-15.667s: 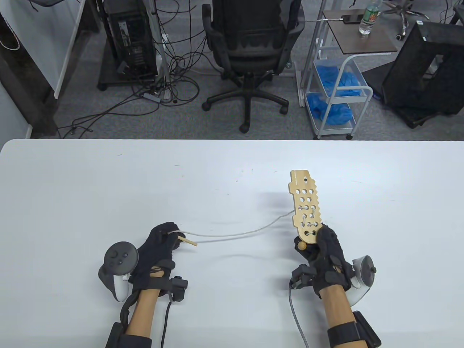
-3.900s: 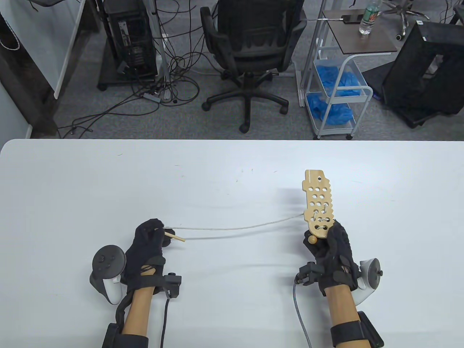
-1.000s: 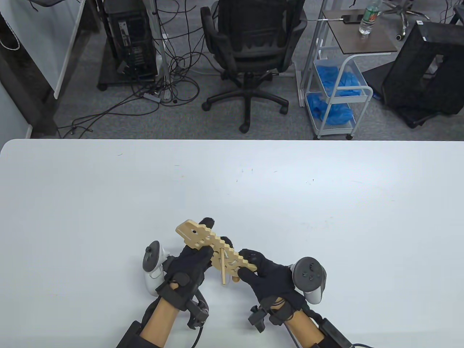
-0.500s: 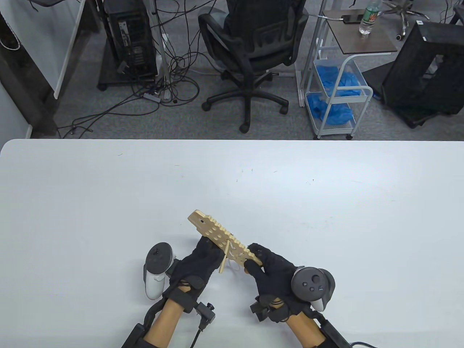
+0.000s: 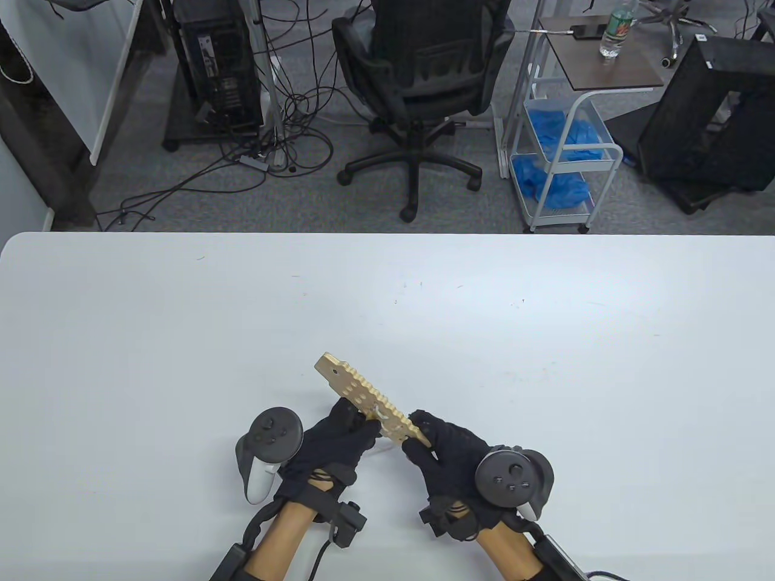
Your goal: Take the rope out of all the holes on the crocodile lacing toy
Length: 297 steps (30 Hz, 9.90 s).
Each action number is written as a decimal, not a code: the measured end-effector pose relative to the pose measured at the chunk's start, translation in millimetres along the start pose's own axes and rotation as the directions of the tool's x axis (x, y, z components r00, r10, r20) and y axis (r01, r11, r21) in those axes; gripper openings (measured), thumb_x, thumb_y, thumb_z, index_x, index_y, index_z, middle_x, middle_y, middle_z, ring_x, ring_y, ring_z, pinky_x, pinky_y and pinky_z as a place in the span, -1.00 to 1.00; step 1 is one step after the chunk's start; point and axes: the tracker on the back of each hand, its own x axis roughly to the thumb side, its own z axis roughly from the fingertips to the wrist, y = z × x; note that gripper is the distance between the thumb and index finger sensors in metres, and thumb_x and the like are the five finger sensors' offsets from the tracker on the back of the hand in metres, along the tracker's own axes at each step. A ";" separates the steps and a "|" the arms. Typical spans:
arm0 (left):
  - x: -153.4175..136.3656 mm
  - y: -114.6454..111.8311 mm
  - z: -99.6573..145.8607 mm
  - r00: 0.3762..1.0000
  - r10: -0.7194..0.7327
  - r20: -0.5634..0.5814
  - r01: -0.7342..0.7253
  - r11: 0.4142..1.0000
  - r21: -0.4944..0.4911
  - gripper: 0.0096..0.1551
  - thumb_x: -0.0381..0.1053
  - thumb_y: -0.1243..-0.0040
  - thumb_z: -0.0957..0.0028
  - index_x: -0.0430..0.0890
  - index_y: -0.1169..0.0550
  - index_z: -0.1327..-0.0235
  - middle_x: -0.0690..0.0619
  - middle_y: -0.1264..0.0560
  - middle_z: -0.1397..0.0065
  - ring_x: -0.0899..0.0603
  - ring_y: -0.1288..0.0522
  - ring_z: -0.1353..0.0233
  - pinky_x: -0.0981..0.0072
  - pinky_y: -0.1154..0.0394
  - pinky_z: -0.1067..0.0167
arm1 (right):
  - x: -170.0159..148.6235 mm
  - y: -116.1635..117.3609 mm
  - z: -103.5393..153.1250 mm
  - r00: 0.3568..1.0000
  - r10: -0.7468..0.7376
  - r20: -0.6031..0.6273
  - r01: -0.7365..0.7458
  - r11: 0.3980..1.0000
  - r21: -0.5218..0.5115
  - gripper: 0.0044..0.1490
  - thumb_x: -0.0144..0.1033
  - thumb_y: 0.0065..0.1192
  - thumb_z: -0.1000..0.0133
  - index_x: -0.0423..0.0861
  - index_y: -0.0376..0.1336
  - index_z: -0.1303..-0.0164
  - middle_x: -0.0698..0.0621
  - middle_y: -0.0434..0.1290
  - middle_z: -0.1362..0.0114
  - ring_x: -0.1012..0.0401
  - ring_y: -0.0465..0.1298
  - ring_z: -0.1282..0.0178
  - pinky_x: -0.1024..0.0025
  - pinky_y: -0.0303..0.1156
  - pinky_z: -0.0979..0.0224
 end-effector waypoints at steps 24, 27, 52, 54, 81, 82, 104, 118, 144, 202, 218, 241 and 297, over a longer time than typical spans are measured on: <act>-11.2 35.7 -1.0 0.988 -0.136 -0.070 0.146 0.972 0.185 -0.51 0.06 -0.31 -0.02 0.21 -0.65 -0.26 0.05 -0.59 -0.37 -0.10 -0.55 -0.30 -0.33 -0.36 -0.38 | -63.2 -27.5 -6.0 0.884 -0.290 -0.366 0.244 0.955 -0.169 -0.41 -0.19 0.32 0.03 -0.24 0.33 -0.12 -0.23 0.62 0.03 -0.11 0.66 0.18 -0.22 0.48 -0.10; -15.2 42.9 -0.6 0.989 -0.123 -0.088 0.139 0.967 0.214 -0.50 0.05 -0.31 -0.03 0.23 -0.63 -0.29 0.08 -0.63 -0.29 -0.07 -0.59 -0.25 -0.31 -0.38 -0.37 | -71.7 -33.1 -4.9 0.851 -0.332 -0.406 0.263 0.940 -0.216 -0.41 -0.19 0.32 0.03 -0.24 0.33 -0.12 -0.24 0.62 0.03 -0.11 0.66 0.19 -0.22 0.48 -0.10; -48.8 76.3 2.5 0.963 0.249 -0.105 -0.203 0.922 0.329 -0.24 -0.06 -0.25 -0.08 0.36 -0.30 -0.57 0.10 -0.58 -0.36 0.01 -0.66 -0.15 -0.19 -0.44 -0.37 | -122.7 -78.5 7.8 0.655 -0.518 -0.550 0.238 0.832 -0.501 -0.38 -0.15 0.29 0.00 -0.27 0.31 -0.14 -0.24 0.61 0.02 -0.11 0.66 0.18 -0.21 0.47 -0.10; -51.2 79.1 3.8 0.960 0.254 -0.116 -0.200 0.916 0.347 -0.26 -0.05 -0.25 -0.10 0.35 -0.31 -0.56 0.12 -0.58 -0.36 0.02 -0.66 -0.17 -0.18 -0.44 -0.37 | -124.1 -79.8 8.4 0.642 -0.537 -0.547 0.249 0.821 -0.513 -0.38 -0.15 0.29 0.00 -0.27 0.31 -0.14 -0.24 0.61 0.02 -0.11 0.66 0.18 -0.21 0.47 -0.10; -69.8 102.7 21.1 0.935 0.327 -0.137 -0.190 0.789 0.584 -0.43 0.05 -0.19 -0.10 0.26 -0.31 -0.39 0.26 -0.64 -0.28 0.10 -0.68 -0.17 -0.09 -0.48 -0.38 | -137.7 -88.5 28.8 0.418 -0.797 -0.436 0.293 0.573 -0.766 -0.38 -0.13 0.19 -0.04 -0.25 0.25 -0.19 -0.22 0.57 -0.04 -0.08 0.64 0.12 -0.19 0.46 -0.14; -70.0 102.8 21.1 0.936 0.328 -0.131 -0.193 0.787 0.586 -0.43 0.05 -0.19 -0.10 0.25 -0.31 -0.39 0.26 -0.64 -0.28 0.10 -0.68 -0.17 -0.09 -0.48 -0.38 | -138.0 -88.4 29.0 0.418 -0.798 -0.433 0.298 0.571 -0.765 -0.38 -0.13 0.19 -0.04 -0.25 0.25 -0.19 -0.22 0.57 -0.04 -0.08 0.64 0.12 -0.19 0.46 -0.14; -40.5 78.3 11.4 0.993 0.101 -0.059 -0.055 0.846 0.530 -0.50 0.09 -0.31 -0.02 0.29 -0.51 -0.26 0.17 -0.70 -0.16 0.05 -0.70 -0.09 -0.16 -0.48 -0.33 | -109.9 -51.4 14.7 0.519 -0.683 -0.514 0.400 0.726 -0.560 -0.37 -0.13 0.24 -0.02 -0.27 0.28 -0.16 -0.23 0.59 0.00 -0.08 0.65 0.16 -0.19 0.47 -0.11; 5.3 33.7 8.4 0.960 -0.249 0.130 0.177 0.896 0.408 -0.56 0.12 -0.36 0.03 0.26 -0.62 -0.15 0.15 -0.73 -0.07 0.05 -0.70 -0.03 -0.18 -0.49 -0.31 | -65.4 -0.8 6.1 0.701 -0.476 -0.531 0.443 0.874 -0.199 -0.36 -0.13 0.29 0.02 -0.30 0.33 -0.10 -0.25 0.62 0.08 -0.08 0.66 0.25 -0.20 0.48 -0.06; 23.5 14.2 11.2 0.841 -0.509 0.181 0.409 0.819 0.403 -0.59 0.12 -0.37 0.04 0.26 -0.66 -0.10 0.14 -0.73 -0.06 0.03 -0.70 -0.03 -0.21 -0.49 -0.31 | -46.5 13.4 2.9 0.811 -0.352 -0.467 0.394 0.919 -0.008 -0.37 -0.13 0.33 0.04 -0.30 0.36 -0.08 -0.25 0.64 0.10 -0.09 0.67 0.27 -0.21 0.49 -0.05; -2.8 -4.4 -10.3 0.965 0.016 0.260 0.016 0.993 -0.121 -0.31 0.09 -0.34 0.00 0.25 -0.47 -0.49 0.07 -0.56 -0.52 -0.17 -0.47 -0.50 -0.41 -0.32 -0.41 | -27.3 15.5 -4.7 0.581 -0.739 -0.342 0.789 0.614 0.014 -0.38 -0.10 0.30 0.01 -0.26 0.36 -0.10 -0.21 0.64 0.08 -0.07 0.67 0.24 -0.20 0.50 -0.07; -5.3 4.5 -9.2 0.976 -0.033 0.217 0.041 0.999 -0.032 -0.49 0.03 -0.34 -0.02 0.25 -0.60 -0.29 0.14 -0.70 -0.30 -0.10 -0.61 -0.33 -0.33 -0.39 -0.38 | -35.3 7.9 -6.0 0.606 -0.710 -0.359 0.751 0.659 -0.035 -0.39 -0.11 0.29 0.00 -0.26 0.36 -0.11 -0.22 0.64 0.07 -0.08 0.67 0.24 -0.20 0.49 -0.07; -6.0 15.0 -7.0 0.977 -0.152 0.149 0.140 0.986 0.092 -0.46 -0.05 -0.32 -0.03 0.27 -0.56 -0.31 0.11 -0.73 -0.22 -0.11 -0.64 -0.26 -0.33 -0.41 -0.35 | -57.5 -25.8 -8.0 0.743 -0.573 -0.347 0.533 0.819 -0.212 -0.40 -0.14 0.30 0.02 -0.24 0.36 -0.12 -0.22 0.63 0.04 -0.10 0.66 0.18 -0.23 0.46 -0.12; -65.1 98.3 11.5 0.975 0.080 -0.205 0.043 0.845 0.533 -0.52 0.02 -0.25 -0.07 0.28 -0.53 -0.29 0.17 -0.71 -0.19 -0.01 -0.66 -0.18 -0.19 -0.47 -0.33 | -124.6 -79.3 14.4 0.448 -0.810 -0.378 0.462 0.572 -0.678 -0.34 -0.06 0.26 -0.01 -0.23 0.29 -0.16 -0.19 0.59 -0.01 -0.06 0.65 0.13 -0.18 0.46 -0.15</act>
